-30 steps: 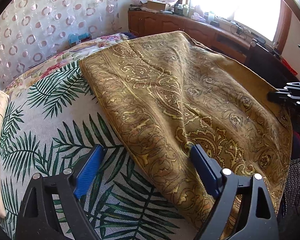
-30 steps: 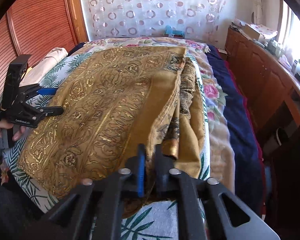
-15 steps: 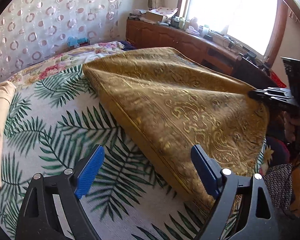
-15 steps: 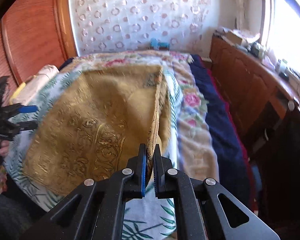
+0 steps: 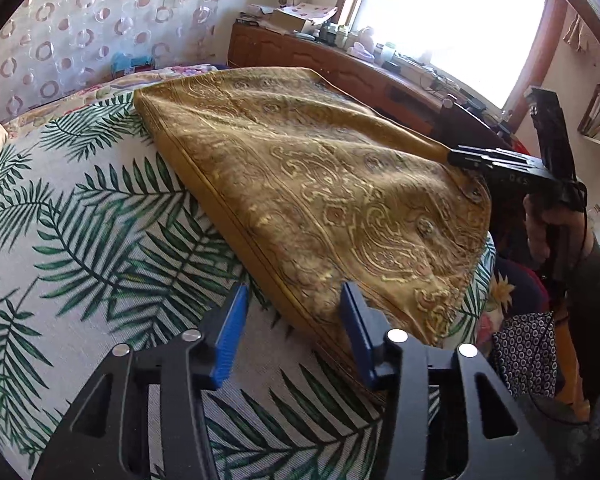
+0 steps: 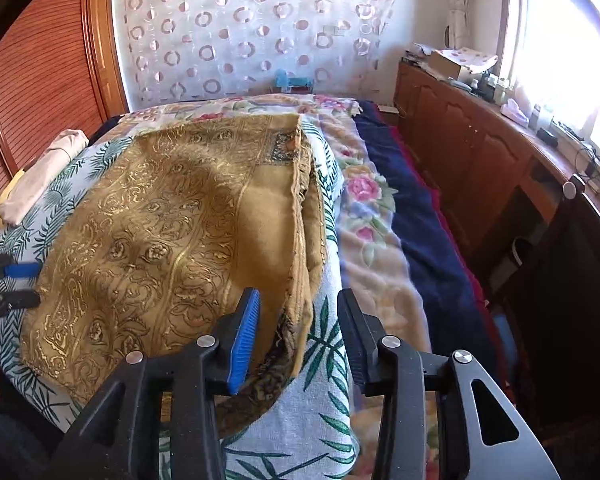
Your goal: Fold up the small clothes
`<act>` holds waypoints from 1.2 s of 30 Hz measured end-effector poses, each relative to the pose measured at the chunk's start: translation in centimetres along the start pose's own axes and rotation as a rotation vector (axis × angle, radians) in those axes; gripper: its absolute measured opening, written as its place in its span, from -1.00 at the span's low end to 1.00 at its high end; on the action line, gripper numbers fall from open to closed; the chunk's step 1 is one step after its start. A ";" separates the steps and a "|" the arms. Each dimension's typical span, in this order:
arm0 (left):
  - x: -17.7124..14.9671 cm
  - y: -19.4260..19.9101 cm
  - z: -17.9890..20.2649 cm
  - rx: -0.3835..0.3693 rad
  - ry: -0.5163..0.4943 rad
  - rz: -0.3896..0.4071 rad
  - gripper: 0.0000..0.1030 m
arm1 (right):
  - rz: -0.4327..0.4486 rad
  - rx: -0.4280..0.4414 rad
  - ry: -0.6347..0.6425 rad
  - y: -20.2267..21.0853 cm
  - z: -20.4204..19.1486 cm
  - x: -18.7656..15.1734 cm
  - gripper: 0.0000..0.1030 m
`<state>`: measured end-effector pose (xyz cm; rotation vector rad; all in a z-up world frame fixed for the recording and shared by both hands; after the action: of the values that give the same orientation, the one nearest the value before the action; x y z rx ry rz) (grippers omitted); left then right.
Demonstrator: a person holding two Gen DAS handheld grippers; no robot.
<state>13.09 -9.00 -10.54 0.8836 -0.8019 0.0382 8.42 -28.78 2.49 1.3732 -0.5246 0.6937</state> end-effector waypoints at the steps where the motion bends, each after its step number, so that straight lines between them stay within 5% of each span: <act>1: -0.2 -0.1 0.2 -0.005 -0.003 -0.004 -0.13 | 0.004 0.002 0.000 0.0 -0.1 -0.2 -0.15; 9: -0.8 -0.8 0.9 -0.060 0.017 -0.018 -0.21 | 0.060 0.020 0.016 1.1 -1.3 -0.3 0.25; 12: -0.9 -0.9 1.4 -0.063 0.001 -0.017 -0.79 | 0.077 0.032 0.029 1.7 -1.9 -0.3 0.28; 14: -0.4 -0.4 1.8 -0.067 -0.016 0.003 -0.85 | 0.082 0.056 0.033 1.9 -2.4 -0.5 0.33; 24: 8.0 2.6 2.7 -0.105 -0.071 0.180 -0.87 | 0.050 0.172 0.055 2.0 -4.4 -1.6 0.47; 36: 12.9 0.7 0.9 -0.080 -0.051 0.207 -0.87 | 0.059 0.183 0.110 1.9 -4.0 -2.2 0.52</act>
<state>21.49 -12.85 -1.50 0.7258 -0.9345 0.1649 5.33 -25.04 1.75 1.4849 -0.4237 0.8777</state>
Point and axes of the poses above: each gripper's, at about its wrist camera, not at the fingertips, and y roughly against the way its jaws point, z to its right, x to its top, the point moved 2 cm from there along -y, roughly the way its jaws point, and after that the axes turned 9 degrees about -x, right-handed, at the moved point
